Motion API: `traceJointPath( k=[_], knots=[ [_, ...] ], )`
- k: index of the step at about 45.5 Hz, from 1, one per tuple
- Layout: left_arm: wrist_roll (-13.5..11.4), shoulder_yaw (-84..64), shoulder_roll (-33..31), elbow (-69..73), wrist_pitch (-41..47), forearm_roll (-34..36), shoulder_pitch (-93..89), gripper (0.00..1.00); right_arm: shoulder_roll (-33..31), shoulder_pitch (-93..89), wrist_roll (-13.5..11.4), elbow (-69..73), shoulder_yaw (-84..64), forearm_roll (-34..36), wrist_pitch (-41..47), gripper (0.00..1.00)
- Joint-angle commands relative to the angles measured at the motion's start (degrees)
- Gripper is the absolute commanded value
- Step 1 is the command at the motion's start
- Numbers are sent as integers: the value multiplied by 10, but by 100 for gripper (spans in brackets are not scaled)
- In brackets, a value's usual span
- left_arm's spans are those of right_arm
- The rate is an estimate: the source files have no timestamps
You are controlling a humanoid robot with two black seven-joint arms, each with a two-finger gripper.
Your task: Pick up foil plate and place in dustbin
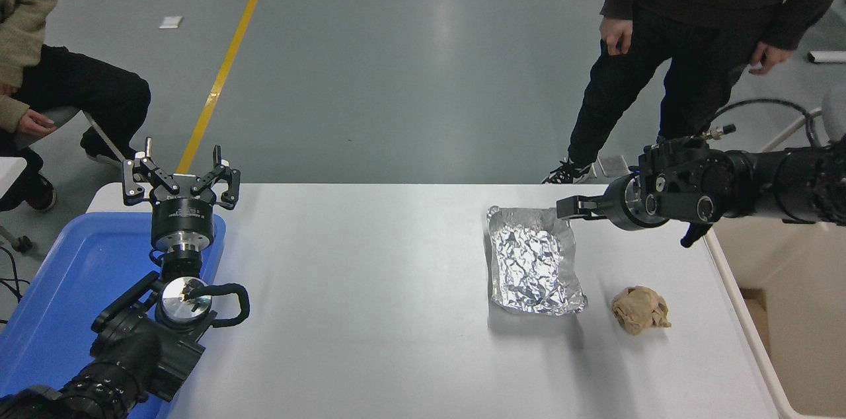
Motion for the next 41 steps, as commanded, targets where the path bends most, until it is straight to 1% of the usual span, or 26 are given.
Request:
traceJointPath(
  k=[1,8,14,16,19,21,22,24,25,27,29,31,32,33,34,35,41],
  knots=[
    [0,0,0,0,0,0,0,99,26,-82,-15,-54,39,-1,-46,98],
    [0,0,0,0,-1,0,0,99,34,-120,-27,-69,59,-5,-63,98],
    [0,0,0,0,-1,0,0,99,36,-152,-27,-89,60,-5,-73,98],
    [0,0,0,0,0,0,0,99,36,-156,-27,-90,60,-5,-77,96],
    [0,0,0,-1,0,0,0,99,36,-157,-29,-90,60,-5,-79,91],
    [0,0,0,-1,-1,0,0,99,36,-157,-30,-90,60,-5,-79,84],
    [0,0,0,0,-1,0,0,99,36,-157,-30,-90,60,-4,-79,77],
    [0,0,0,0,-1,0,0,99,36,-158,-31,-90,60,-5,-79,61],
    [0,0,0,0,-1,0,0,99,36,-158,-31,-90,61,-4,-79,56],
    [0,0,0,0,-1,0,0,99,36,-158,-31,-89,61,-2,-79,49],
    [0,0,0,-1,-1,0,0,99,37,-159,-32,-89,63,-3,-79,40],
    [0,0,0,-1,-1,0,0,99,37,-161,-36,-90,66,-2,-79,34],
    [0,0,0,0,-1,0,0,99,37,-162,-38,-90,66,-1,-79,29],
    [0,0,0,0,-1,0,0,99,37,-162,-40,-90,66,0,-79,21],
    [0,0,0,-1,-1,0,0,99,37,-162,-40,-90,66,0,-78,9],
    [0,0,0,-1,-1,0,0,99,37,-163,-40,-90,66,0,-78,0],
    [0,0,0,0,-1,0,0,99,37,-161,-38,-86,67,0,-78,0]
  ],
)
